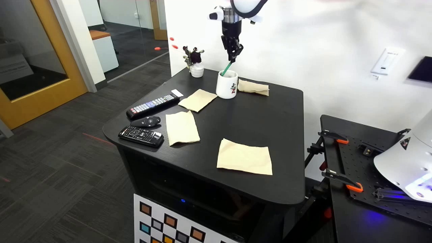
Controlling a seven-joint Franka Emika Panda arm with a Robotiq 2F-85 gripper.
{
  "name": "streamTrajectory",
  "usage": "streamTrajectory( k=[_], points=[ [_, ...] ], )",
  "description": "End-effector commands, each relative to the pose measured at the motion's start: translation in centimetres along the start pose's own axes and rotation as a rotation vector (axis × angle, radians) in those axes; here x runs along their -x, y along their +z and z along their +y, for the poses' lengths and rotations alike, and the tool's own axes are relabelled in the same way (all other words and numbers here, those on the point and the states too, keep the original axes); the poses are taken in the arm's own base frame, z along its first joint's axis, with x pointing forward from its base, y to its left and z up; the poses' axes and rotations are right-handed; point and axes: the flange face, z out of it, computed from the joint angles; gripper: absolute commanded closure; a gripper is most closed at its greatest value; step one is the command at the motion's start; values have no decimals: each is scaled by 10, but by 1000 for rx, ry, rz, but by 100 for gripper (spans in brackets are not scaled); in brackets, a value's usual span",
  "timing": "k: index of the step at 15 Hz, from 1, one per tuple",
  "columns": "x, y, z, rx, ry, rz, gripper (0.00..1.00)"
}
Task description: Put the pen in the mug on the table
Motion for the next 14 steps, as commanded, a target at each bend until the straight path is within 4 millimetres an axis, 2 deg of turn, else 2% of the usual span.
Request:
streamTrajectory(
  k=[1,5,8,11,14],
  points=[
    [26,-48,-15,19,16,-2,96],
    [53,-97,-30,49,32,32,96],
    [61,-113,-48,35,8,92,96],
    [58,-109,-69,-13,-17,176,96],
    [48,-91,-95,-78,-40,266,96]
  ],
)
